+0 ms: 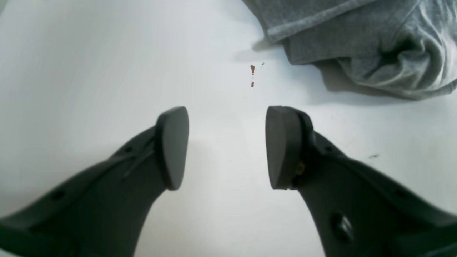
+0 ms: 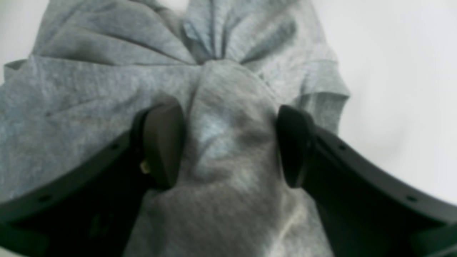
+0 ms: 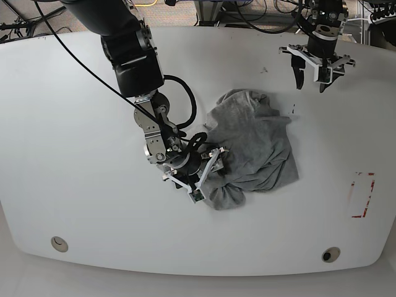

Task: Fold the T-shirt properly
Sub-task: 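Close the right gripper on the grey T-shirt fabric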

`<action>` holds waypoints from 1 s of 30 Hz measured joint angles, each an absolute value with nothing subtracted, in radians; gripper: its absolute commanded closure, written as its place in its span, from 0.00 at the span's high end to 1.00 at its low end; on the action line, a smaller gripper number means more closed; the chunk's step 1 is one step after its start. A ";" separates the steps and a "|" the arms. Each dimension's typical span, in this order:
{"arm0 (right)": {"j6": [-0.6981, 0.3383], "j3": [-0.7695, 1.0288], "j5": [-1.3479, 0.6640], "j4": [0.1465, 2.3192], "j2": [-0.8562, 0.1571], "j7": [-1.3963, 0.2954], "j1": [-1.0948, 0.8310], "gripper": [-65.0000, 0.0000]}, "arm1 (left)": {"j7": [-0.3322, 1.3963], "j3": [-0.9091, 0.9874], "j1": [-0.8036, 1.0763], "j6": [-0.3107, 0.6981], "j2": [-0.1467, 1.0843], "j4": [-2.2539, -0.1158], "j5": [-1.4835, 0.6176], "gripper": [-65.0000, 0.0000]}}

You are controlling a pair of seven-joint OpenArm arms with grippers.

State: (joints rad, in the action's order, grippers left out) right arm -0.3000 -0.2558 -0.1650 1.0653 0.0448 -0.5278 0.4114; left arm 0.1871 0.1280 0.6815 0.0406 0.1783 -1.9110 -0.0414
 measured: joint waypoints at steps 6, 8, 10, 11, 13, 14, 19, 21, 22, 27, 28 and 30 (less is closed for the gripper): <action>-0.300 -0.255 -0.165 1.118 0.045 -0.529 0.395 0.26 | 0.187 0.128 0.682 0.041 0.178 -1.911 -0.041 0.48; -0.300 -0.255 -0.162 1.149 0.044 -0.529 0.384 0.18 | 0.187 0.128 0.682 0.041 0.178 -1.911 -0.041 0.48; -0.300 -0.255 -0.162 1.177 0.044 -0.529 0.373 0.10 | 0.187 0.128 0.682 0.041 0.178 -1.911 -0.041 0.48; -0.300 -0.255 -0.162 1.192 0.045 -0.529 0.366 0.06 | 0.187 0.128 0.682 0.041 0.178 -1.911 -0.041 0.48; -0.300 -0.255 -0.162 1.207 0.044 -0.527 0.353 0.00 | 0.187 0.128 0.682 0.041 0.178 -1.911 -0.041 0.48; -0.300 -0.255 -0.162 1.214 0.044 -0.526 0.347 0.00 | 0.187 0.128 0.682 0.041 0.178 -1.911 -0.041 0.48; -0.299 -0.255 -0.162 1.217 0.041 -0.527 0.318 0.00 | 0.187 0.128 0.682 0.041 0.178 -1.911 -0.041 0.48; -0.300 -0.255 -0.162 1.220 0.038 -0.527 0.305 0.00 | 0.187 0.128 0.682 0.041 0.178 -1.911 -0.041 0.48; -0.300 -0.255 -0.162 1.222 0.038 -0.528 0.300 0.02 | 0.187 0.128 0.683 0.041 0.178 -1.911 -0.041 0.48; -0.300 -0.255 -0.162 1.224 0.036 -0.528 0.293 0.25 | 0.187 0.128 0.688 0.041 0.179 -1.911 -0.041 0.48; -0.300 -0.255 -0.162 1.227 0.036 -0.528 0.294 0.32 | 0.187 0.128 0.690 0.041 0.179 -1.911 -0.041 0.48; -0.300 -0.255 -0.162 1.248 0.036 -0.529 0.292 0.44 | 0.187 0.128 0.690 0.041 0.179 -1.911 -0.041 0.48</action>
State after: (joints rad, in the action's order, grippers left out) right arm -0.2996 -0.2550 -0.1619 1.2476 0.0360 -0.5285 0.2924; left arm 0.1871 0.1280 0.6903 0.0406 0.1791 -1.9106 -0.0414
